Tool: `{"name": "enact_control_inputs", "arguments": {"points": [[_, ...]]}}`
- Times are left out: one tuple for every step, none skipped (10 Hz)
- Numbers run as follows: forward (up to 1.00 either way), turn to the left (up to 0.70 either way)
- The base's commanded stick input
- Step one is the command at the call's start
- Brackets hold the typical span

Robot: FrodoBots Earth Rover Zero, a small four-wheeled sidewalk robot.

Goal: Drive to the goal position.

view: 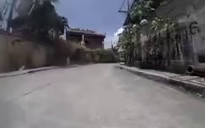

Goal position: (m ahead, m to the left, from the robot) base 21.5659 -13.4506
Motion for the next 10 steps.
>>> {"name": "enact_control_inputs", "arguments": {"points": [[0.85, -0.17], [0.85, -0.1], [0.85, -0.03], [0.85, 0.0], [0.85, 0.0], [0.85, 0.0], [0.85, 0.0], [0.85, 0.0], [0.85, 0.0], [0.85, 0.0]]}}
